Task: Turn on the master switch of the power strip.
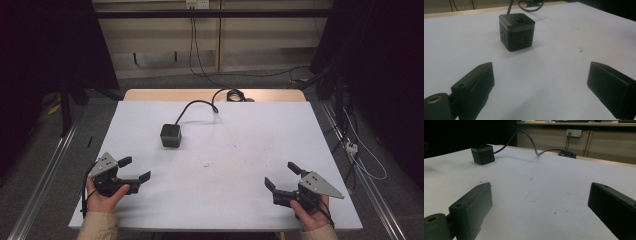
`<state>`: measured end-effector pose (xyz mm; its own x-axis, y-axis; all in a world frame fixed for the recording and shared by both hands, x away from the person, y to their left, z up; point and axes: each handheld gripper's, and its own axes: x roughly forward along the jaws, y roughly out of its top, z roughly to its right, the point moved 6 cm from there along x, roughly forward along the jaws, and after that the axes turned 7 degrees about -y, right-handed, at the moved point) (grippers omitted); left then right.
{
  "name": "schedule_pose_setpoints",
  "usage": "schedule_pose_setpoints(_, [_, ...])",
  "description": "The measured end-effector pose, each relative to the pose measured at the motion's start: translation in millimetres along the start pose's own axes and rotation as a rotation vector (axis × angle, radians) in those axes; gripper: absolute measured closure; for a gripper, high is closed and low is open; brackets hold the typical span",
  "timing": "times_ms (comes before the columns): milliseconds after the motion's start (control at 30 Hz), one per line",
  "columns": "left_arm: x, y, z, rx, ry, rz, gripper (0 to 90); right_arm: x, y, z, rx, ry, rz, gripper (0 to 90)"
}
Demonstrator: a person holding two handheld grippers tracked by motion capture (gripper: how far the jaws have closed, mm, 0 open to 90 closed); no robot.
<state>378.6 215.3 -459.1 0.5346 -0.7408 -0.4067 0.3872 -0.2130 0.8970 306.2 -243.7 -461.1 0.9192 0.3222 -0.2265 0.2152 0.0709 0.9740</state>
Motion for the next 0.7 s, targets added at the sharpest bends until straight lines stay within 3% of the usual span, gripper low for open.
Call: schedule_pose_setpoints(700, [0.5,-6.2,-0.3,0.011,0.010,-0.020,7.1,1.0,-0.7,-0.4,-0.004,0.004,-0.005,5.2])
